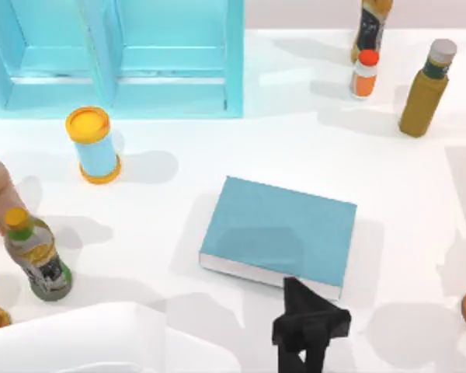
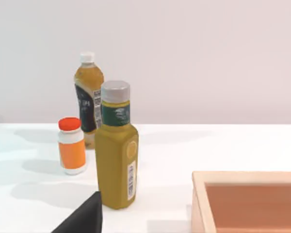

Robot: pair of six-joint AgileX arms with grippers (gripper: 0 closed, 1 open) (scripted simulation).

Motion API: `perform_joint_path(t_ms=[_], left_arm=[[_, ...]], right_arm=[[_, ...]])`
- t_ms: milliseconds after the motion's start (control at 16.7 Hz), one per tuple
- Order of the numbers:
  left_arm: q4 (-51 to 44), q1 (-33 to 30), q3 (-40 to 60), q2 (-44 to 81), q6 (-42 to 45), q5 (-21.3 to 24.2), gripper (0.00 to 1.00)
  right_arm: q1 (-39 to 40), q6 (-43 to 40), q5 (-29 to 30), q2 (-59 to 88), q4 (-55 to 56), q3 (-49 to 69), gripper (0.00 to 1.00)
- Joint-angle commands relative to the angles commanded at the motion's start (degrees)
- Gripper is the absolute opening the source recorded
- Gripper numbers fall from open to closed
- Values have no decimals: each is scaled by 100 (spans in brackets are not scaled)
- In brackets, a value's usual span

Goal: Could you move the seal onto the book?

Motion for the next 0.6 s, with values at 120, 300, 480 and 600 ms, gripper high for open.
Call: perform_joint_path(t_ms=[120,300,480,600], left_arm=[[121,114,9,-153,157,39,100],[601,564,-8,-779,846,206,100],[1332,1265,-152,-1795,2070,498,100],[1901,1835,-353,-2638,3205,771,100]], right_arm=[[0,0,0,0,0,0,100],[0,0,0,0,0,0,100],[0,0,0,0,0,0,100],[0,0,0,0,0,0,100]])
